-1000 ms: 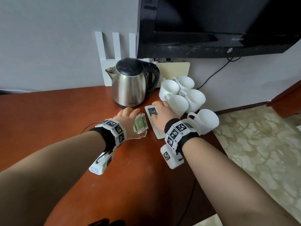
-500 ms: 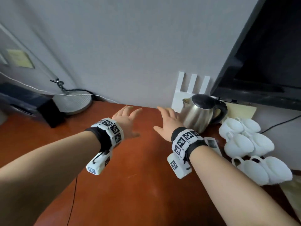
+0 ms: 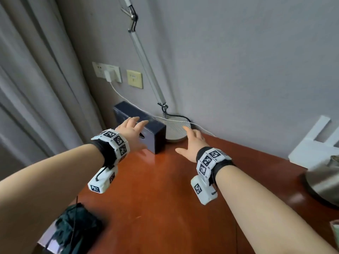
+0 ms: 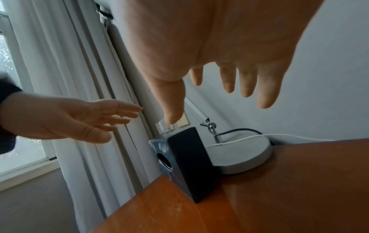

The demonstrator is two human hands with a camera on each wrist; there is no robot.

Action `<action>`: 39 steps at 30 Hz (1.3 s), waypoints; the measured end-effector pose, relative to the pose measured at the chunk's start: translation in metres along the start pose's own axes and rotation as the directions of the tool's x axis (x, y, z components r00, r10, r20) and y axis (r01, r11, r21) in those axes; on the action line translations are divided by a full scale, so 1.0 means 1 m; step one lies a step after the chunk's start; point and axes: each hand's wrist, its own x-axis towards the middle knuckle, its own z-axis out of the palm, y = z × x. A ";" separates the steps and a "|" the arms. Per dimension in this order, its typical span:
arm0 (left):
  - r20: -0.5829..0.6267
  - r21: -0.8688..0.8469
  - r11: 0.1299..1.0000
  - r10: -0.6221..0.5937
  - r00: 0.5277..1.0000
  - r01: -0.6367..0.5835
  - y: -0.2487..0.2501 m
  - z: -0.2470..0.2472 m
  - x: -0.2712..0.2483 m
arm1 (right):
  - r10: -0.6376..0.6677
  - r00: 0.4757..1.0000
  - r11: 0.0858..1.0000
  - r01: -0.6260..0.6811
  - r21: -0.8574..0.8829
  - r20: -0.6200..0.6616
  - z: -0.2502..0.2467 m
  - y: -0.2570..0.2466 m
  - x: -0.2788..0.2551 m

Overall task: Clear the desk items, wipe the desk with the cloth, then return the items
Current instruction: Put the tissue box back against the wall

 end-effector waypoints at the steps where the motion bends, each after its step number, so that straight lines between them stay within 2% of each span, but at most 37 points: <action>1: 0.005 0.007 1.000 -0.007 1.000 0.007 -0.018 0.001 0.004 | 0.007 1.000 1.000 -0.007 0.008 0.008 0.007 -0.013 0.012; 6: 0.069 0.002 0.998 -0.059 0.996 0.059 -0.083 0.011 0.029 | 0.044 0.998 0.998 -0.045 0.036 0.037 0.035 -0.061 0.066; 10: 0.086 0.001 0.996 -0.092 0.992 0.092 -0.112 0.023 0.050 | 0.069 0.997 0.996 -0.071 0.047 0.047 0.054 -0.080 0.100; 15: 0.164 -0.026 0.985 -0.162 0.973 0.169 -0.125 0.031 0.073 | 0.112 0.993 0.994 -0.112 0.017 -0.024 0.067 -0.080 0.119; 18: 0.175 -0.073 0.975 -0.193 0.966 0.208 -0.124 0.032 0.086 | 0.120 0.993 0.989 -0.118 0.090 -0.016 0.068 -0.076 0.123; 21: 0.136 -0.144 0.967 -0.192 0.972 0.211 -0.121 0.033 0.097 | 0.142 0.989 0.971 -0.132 0.199 -0.037 0.064 -0.072 0.122; 25: 0.084 -0.207 0.959 -0.178 0.980 0.192 -0.113 0.036 0.105 | 0.115 0.993 0.971 -0.106 0.212 -0.030 0.044 -0.056 0.110; 29: 0.091 -0.239 0.961 -0.123 0.988 0.142 -0.094 0.027 0.111 | 0.086 0.996 0.982 -0.080 0.172 -0.031 0.020 -0.033 0.085; 35: 0.146 -0.177 0.984 0.015 0.989 0.011 -0.027 0.022 0.104 | 0.132 0.988 0.981 -0.120 0.151 -0.073 -0.012 0.008 0.033; 39: 0.122 -0.184 0.979 0.117 0.986 -0.093 0.027 0.019 0.097 | 0.195 0.972 0.970 -0.170 0.175 -0.132 -0.033 0.046 -0.008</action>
